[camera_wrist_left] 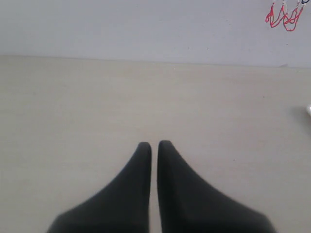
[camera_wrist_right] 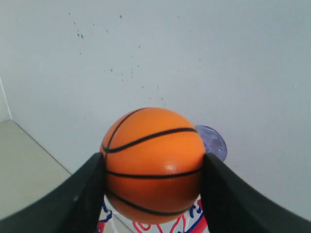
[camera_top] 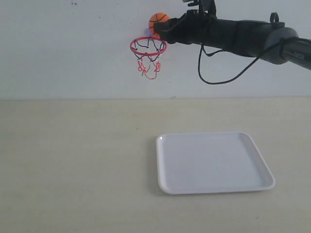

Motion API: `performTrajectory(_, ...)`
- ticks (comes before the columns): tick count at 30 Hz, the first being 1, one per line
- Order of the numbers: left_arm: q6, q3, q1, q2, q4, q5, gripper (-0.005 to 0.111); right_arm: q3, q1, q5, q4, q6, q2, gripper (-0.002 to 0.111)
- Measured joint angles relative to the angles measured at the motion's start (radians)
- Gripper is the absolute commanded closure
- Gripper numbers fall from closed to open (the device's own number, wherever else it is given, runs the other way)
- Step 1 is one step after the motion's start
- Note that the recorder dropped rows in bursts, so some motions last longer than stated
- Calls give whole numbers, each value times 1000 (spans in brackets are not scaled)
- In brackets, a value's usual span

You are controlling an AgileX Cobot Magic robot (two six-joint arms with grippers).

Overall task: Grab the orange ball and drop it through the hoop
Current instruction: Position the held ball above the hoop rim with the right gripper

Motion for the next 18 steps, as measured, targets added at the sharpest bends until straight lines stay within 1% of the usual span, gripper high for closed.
performTrajectory(10, 0, 0, 0, 0, 0, 0, 103, -209, 1, 12, 0, 114, 157, 108)
performTrajectory(18, 0, 0, 0, 0, 0, 0, 103, -241, 33, 26, 0, 127, 188, 108)
